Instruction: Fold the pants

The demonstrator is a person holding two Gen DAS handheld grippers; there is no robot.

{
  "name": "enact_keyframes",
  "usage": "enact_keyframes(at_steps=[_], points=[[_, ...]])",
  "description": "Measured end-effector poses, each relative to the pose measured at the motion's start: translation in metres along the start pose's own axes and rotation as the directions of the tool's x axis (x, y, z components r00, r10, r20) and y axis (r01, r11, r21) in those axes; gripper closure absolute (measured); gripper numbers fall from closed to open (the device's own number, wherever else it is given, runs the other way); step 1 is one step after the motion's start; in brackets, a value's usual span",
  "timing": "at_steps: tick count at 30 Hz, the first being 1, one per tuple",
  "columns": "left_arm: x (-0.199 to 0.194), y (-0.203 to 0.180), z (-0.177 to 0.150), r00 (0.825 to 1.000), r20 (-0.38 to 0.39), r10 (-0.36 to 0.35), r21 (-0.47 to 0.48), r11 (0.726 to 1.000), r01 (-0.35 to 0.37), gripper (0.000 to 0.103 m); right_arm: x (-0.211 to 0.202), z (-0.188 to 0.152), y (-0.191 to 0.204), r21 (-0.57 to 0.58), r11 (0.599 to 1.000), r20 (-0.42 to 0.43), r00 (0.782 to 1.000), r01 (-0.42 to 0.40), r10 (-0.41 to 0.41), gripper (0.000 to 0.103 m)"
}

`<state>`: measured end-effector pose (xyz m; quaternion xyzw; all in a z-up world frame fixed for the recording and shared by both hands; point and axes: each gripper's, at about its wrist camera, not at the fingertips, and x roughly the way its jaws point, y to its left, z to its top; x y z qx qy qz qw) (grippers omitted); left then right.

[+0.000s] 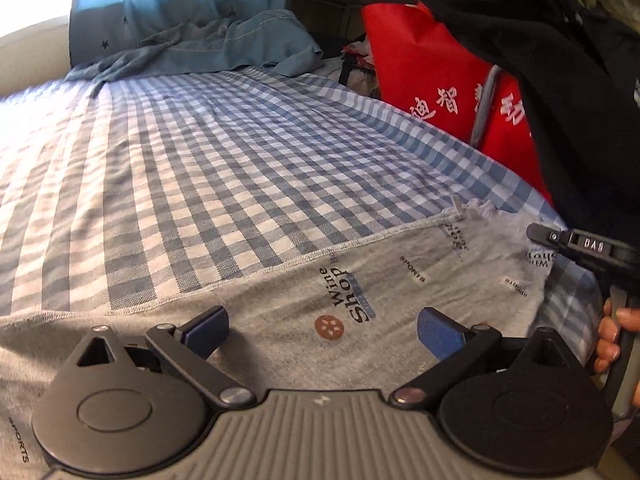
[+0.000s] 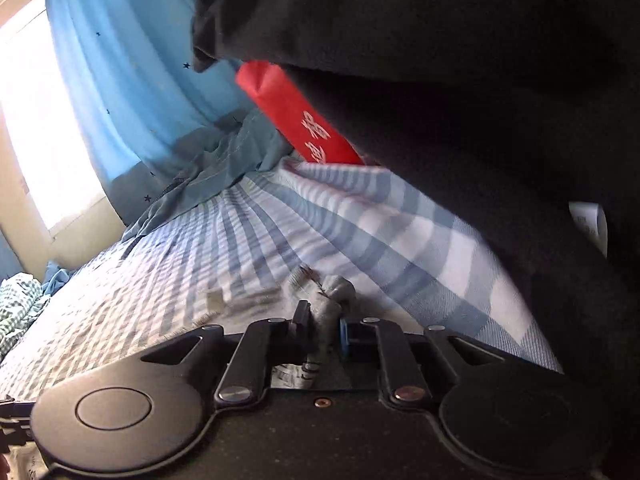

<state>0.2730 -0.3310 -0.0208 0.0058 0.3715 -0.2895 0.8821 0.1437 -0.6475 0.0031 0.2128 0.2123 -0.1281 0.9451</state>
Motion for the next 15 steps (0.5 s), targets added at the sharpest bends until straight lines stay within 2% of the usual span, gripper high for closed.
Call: enact_keyframes(at_steps=[3,6,11,12,15], points=[[-0.007,0.016,0.007,0.998,-0.004,-0.062,-0.104,0.993,0.061,0.000,-0.008,0.006,0.019,-0.072,0.997,0.027,1.000,-0.002,0.004,0.093],[-0.014,0.034,0.012,0.989,0.001,-0.147,-0.224,0.964,0.143,0.000,-0.021,0.013,0.045,-0.158,0.987,0.051,0.998,-0.028,0.037,0.095],[-0.029,0.067,0.009,0.964,0.054,-0.259,-0.409,0.875,0.258,0.000,-0.046,0.013,0.102,-0.323,0.943,0.067,0.992,-0.080,0.108,0.098],[-0.032,0.074,0.007,0.957,0.064,-0.283,-0.437,0.854,0.282,0.000,-0.050,0.010,0.116,-0.355,0.930,0.060,0.990,-0.096,0.125,0.102],[-0.037,0.091,-0.004,0.934,0.092,-0.345,-0.501,0.795,0.343,0.000,-0.064,-0.007,0.157,-0.439,0.885,0.022,0.983,-0.154,0.182,0.103]])
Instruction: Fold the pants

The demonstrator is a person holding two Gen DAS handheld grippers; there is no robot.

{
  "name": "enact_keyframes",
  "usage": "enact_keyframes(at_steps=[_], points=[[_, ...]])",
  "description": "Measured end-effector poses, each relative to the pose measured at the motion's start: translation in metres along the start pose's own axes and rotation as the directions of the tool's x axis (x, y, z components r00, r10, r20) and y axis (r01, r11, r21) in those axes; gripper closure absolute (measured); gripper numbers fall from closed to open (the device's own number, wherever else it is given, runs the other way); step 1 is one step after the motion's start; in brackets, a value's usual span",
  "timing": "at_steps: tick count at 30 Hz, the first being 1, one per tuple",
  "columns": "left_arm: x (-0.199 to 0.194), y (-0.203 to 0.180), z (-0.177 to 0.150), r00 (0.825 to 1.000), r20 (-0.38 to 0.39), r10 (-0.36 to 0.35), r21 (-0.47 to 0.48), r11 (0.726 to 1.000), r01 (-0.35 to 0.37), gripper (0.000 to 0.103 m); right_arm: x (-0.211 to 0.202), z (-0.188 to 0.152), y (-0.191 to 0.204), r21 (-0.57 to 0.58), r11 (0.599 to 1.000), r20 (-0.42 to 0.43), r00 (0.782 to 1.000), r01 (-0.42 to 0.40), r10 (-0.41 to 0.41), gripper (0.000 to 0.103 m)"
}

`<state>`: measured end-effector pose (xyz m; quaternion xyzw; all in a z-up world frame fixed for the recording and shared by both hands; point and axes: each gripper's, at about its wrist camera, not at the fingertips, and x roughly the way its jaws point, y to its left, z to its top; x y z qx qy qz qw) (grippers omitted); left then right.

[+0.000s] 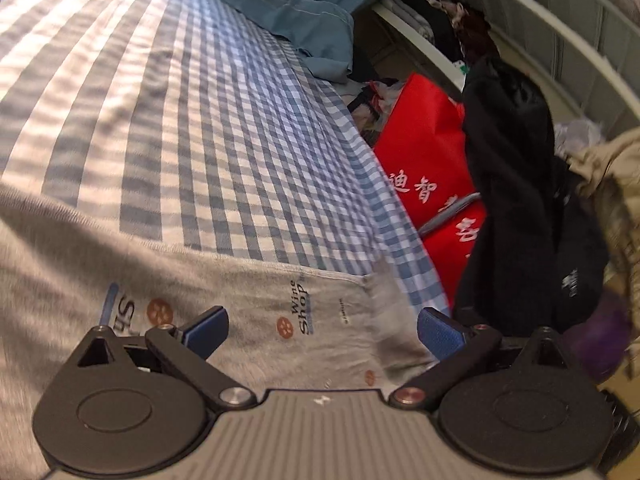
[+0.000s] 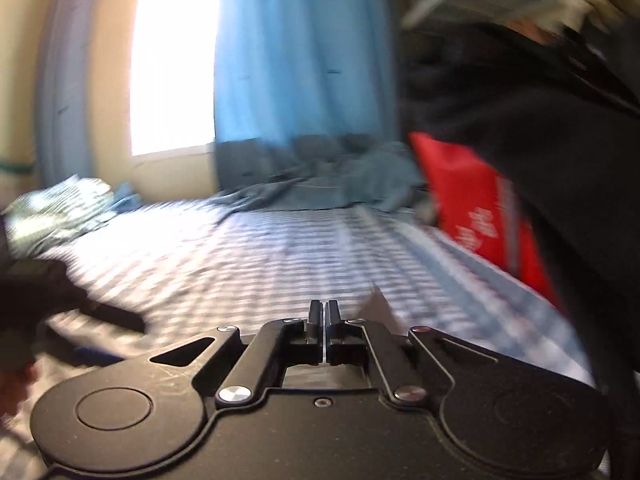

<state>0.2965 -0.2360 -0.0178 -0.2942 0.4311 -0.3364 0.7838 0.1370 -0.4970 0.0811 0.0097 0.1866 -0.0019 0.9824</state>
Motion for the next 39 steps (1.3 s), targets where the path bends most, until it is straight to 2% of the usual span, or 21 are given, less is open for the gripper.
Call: enact_keyframes(at_steps=[3,5,7,8,10,12,14,18,20,24,27,28,30,31,33,36,39], points=[[-0.009,0.014,-0.006,1.000,0.002,-0.004,-0.035,0.999,0.004,0.000,-0.005,-0.007,0.049,-0.068,0.995,-0.040,0.996,-0.078,0.076,0.103],[-0.014,0.020,-0.010,1.000,0.002,0.020,-0.034,0.999,-0.020,0.000,-0.004,-0.021,0.080,-0.144,0.985,-0.074,0.994,-0.093,0.083,0.103],[-0.018,0.023,-0.013,1.000,0.001,0.030,-0.014,0.999,-0.030,0.000,-0.003,-0.036,0.101,-0.230,0.971,-0.092,0.995,-0.058,0.038,0.094],[-0.020,0.022,-0.014,0.999,0.000,0.036,0.004,0.999,-0.036,0.000,-0.002,-0.042,0.104,-0.261,0.965,-0.092,0.996,-0.034,0.010,0.086],[-0.020,0.019,-0.015,0.999,0.004,0.046,0.045,0.998,-0.046,0.000,0.001,-0.053,0.105,-0.331,0.943,-0.086,0.994,0.032,-0.064,0.078],[-0.018,0.013,-0.015,0.998,0.008,0.065,0.083,0.994,-0.066,0.000,0.005,-0.059,0.096,-0.381,0.920,-0.083,0.987,0.094,-0.135,0.058],[-0.012,0.006,-0.015,0.997,0.007,0.079,0.113,0.990,-0.079,0.000,0.008,-0.064,0.083,-0.436,0.888,-0.071,0.977,0.148,-0.199,0.050],[-0.001,-0.006,-0.019,0.995,-0.004,0.099,0.173,0.980,-0.097,0.000,0.023,-0.068,0.051,-0.501,0.850,-0.102,0.964,0.163,-0.245,0.046],[0.007,-0.014,-0.021,0.992,-0.007,0.128,0.206,0.971,-0.124,0.000,0.029,-0.071,0.041,-0.530,0.832,-0.109,0.961,0.162,-0.256,0.046],[0.022,-0.032,-0.026,0.986,-0.006,0.165,0.275,0.949,-0.157,0.000,0.045,-0.076,0.029,-0.572,0.808,-0.128,0.957,0.144,-0.261,0.059],[0.028,-0.038,-0.028,0.986,-0.019,0.163,0.291,0.945,-0.151,0.000,0.050,-0.082,0.028,-0.608,0.783,-0.121,0.959,0.134,-0.258,0.067],[0.029,-0.040,-0.029,0.987,-0.022,0.158,0.291,0.946,-0.145,0.000,0.051,-0.083,0.027,-0.598,0.791,-0.125,0.959,0.130,-0.252,0.070],[0.032,-0.043,-0.029,0.988,-0.028,0.154,0.292,0.946,-0.139,0.000,0.052,-0.083,0.021,-0.541,0.833,-0.150,0.962,0.114,-0.228,0.085],[0.033,-0.044,-0.029,0.988,-0.031,0.151,0.295,0.946,-0.136,0.000,0.052,-0.083,0.019,-0.513,0.852,-0.160,0.964,0.104,-0.214,0.089],[0.035,-0.047,-0.029,0.990,-0.038,0.137,0.302,0.946,-0.119,0.000,0.052,-0.082,0.018,-0.483,0.870,-0.163,0.965,0.102,-0.204,0.099],[0.041,-0.048,-0.026,0.996,-0.071,0.052,0.279,0.960,-0.031,0.000,0.048,-0.073,0.011,-0.377,0.920,-0.171,0.969,0.104,-0.180,0.102],[0.060,-0.046,-0.016,0.989,-0.129,-0.069,0.191,0.977,0.093,0.000,0.038,-0.059,-0.003,-0.217,0.972,-0.166,0.977,0.095,-0.132,0.103]])
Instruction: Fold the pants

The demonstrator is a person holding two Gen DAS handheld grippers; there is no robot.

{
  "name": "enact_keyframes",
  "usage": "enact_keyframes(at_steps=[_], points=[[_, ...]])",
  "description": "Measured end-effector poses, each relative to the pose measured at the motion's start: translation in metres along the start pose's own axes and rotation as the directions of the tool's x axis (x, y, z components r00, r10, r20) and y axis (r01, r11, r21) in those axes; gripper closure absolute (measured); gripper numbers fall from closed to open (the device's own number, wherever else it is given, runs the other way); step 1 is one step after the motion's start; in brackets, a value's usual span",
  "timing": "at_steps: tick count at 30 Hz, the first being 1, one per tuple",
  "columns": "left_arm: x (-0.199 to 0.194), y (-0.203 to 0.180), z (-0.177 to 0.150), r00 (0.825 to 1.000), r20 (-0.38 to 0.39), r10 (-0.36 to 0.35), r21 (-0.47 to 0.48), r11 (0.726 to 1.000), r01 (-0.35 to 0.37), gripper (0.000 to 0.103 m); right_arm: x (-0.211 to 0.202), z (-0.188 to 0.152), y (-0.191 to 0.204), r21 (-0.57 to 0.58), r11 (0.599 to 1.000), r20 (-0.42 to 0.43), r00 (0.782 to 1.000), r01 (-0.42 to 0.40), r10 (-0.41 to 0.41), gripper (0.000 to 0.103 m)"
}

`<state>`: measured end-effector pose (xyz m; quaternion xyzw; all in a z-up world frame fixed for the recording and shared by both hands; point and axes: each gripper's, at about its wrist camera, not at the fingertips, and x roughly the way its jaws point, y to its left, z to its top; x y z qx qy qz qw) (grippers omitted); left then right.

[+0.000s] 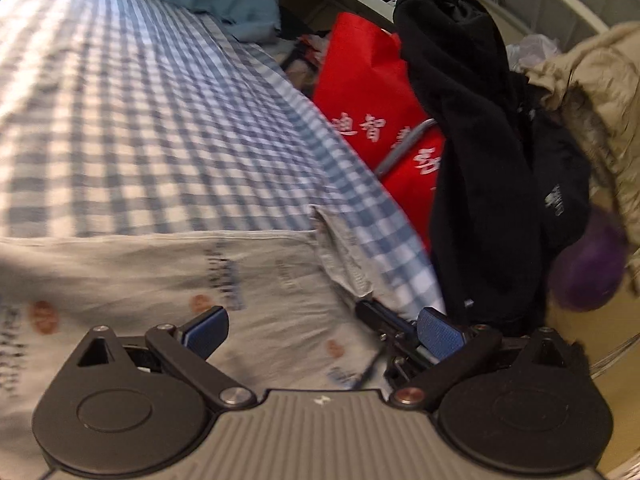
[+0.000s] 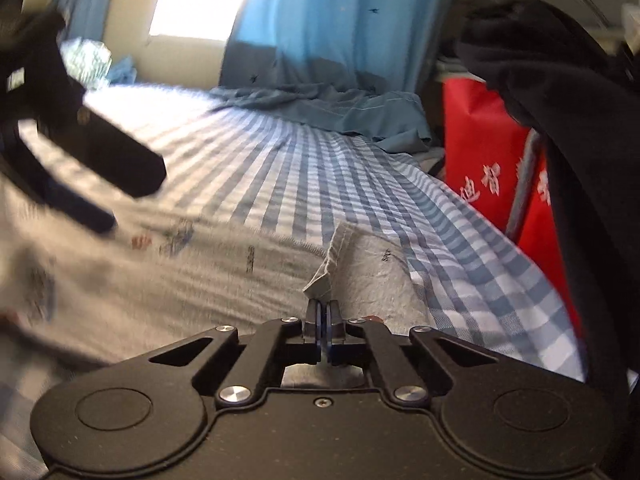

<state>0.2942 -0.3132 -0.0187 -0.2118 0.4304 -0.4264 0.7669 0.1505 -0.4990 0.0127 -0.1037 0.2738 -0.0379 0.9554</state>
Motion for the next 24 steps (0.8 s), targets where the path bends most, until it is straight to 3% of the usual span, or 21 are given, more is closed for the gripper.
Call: enact_keyframes(at_steps=[4,8,11,15,17,19,21,24], points=[[0.034,0.008,0.016,0.991,-0.022,-0.132,-0.143,0.982,0.127,0.001,-0.020,0.009,-0.021,0.173,0.983,0.044,0.997,-0.065,0.058,0.103],[0.069,0.014,0.020,0.985,-0.049,-0.168,-0.262,0.953,0.150,0.001,-0.030,0.013,-0.035,0.241,0.966,0.060,0.995,-0.094,0.082,0.103],[0.083,0.011,0.019,0.987,-0.038,-0.157,-0.282,0.949,0.140,0.003,-0.034,0.010,-0.040,0.266,0.958,0.059,0.994,-0.105,0.093,0.103],[0.091,0.008,0.019,0.990,-0.035,-0.137,-0.320,0.940,0.119,0.028,-0.040,0.005,-0.036,0.258,0.960,0.054,0.994,-0.107,0.096,0.103],[0.094,0.007,0.019,0.994,-0.039,-0.105,-0.340,0.937,0.086,0.054,-0.041,0.003,-0.032,0.248,0.963,0.050,0.994,-0.110,0.100,0.103],[0.092,0.006,0.018,0.996,-0.029,-0.086,-0.332,0.940,0.071,0.087,-0.041,0.002,-0.026,0.219,0.970,0.045,0.994,-0.104,0.096,0.103],[0.087,0.005,0.017,0.998,-0.011,-0.066,-0.310,0.949,0.060,0.094,-0.041,0.001,-0.019,0.195,0.976,0.041,0.995,-0.100,0.094,0.103],[0.077,0.003,0.019,0.998,0.001,-0.058,-0.276,0.960,0.056,0.096,-0.042,0.000,-0.009,0.174,0.979,0.042,0.994,-0.104,0.098,0.103]])
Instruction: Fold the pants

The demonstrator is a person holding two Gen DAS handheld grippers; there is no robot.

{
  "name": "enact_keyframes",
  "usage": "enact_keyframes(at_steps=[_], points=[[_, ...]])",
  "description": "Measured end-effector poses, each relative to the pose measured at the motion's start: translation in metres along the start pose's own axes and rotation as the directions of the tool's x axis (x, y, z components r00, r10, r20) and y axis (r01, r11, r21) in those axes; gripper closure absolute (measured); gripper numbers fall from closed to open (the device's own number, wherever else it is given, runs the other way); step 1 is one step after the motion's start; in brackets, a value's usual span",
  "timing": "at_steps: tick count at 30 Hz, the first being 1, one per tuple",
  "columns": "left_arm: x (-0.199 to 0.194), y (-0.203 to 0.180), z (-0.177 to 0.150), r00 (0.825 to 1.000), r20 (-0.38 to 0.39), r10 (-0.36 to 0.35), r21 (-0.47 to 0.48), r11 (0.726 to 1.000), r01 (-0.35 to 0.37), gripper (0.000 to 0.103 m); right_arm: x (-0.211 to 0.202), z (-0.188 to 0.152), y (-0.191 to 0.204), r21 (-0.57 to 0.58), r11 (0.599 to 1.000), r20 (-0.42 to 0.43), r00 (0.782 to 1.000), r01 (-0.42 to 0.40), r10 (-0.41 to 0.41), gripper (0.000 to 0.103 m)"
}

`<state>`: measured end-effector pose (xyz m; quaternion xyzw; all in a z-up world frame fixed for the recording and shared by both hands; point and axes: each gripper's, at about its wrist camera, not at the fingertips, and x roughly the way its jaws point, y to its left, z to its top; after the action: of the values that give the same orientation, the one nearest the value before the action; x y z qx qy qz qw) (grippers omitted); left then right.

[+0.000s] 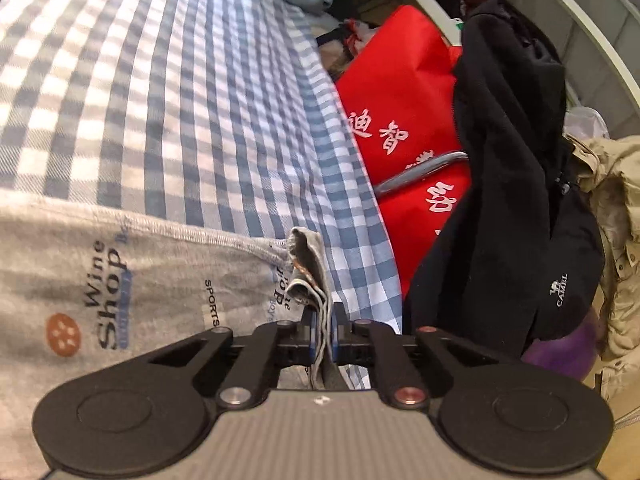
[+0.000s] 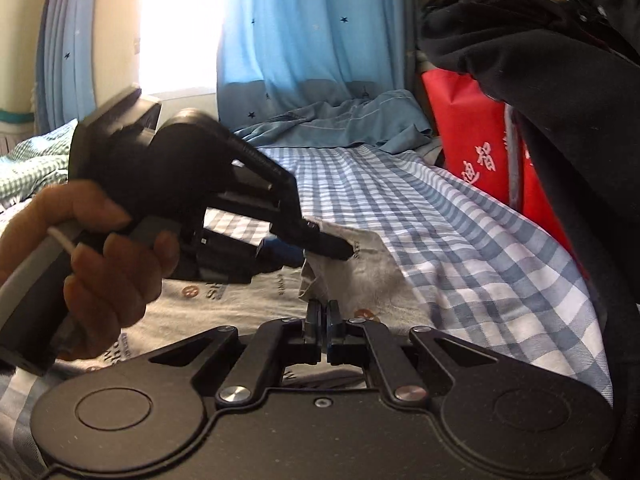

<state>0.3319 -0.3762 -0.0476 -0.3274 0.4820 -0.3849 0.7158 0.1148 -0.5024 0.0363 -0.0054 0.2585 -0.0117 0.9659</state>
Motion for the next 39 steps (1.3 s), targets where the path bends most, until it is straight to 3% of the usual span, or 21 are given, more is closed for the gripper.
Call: enact_keyframes(at_steps=[10,22,30,39], points=[[-0.052,-0.001,0.006,0.995,-0.001,0.101,0.081,0.992,-0.101,0.097,-0.006,0.004,0.036,0.011,0.998,0.011,0.998,-0.067,0.067,0.103],[-0.160,0.035,0.002,0.985,0.043,0.165,0.117,0.979,-0.169,0.097,-0.011,0.007,0.124,-0.011,0.974,-0.021,0.974,-0.225,0.225,0.103],[-0.236,0.057,-0.002,0.978,0.080,0.191,0.106,0.974,-0.198,0.097,-0.019,0.014,0.190,-0.038,0.945,-0.034,0.946,-0.325,0.323,0.103],[-0.306,0.089,-0.008,0.965,0.109,0.239,0.064,0.967,-0.246,0.097,-0.020,0.018,0.254,-0.053,0.896,-0.057,0.897,-0.440,0.438,0.103]])
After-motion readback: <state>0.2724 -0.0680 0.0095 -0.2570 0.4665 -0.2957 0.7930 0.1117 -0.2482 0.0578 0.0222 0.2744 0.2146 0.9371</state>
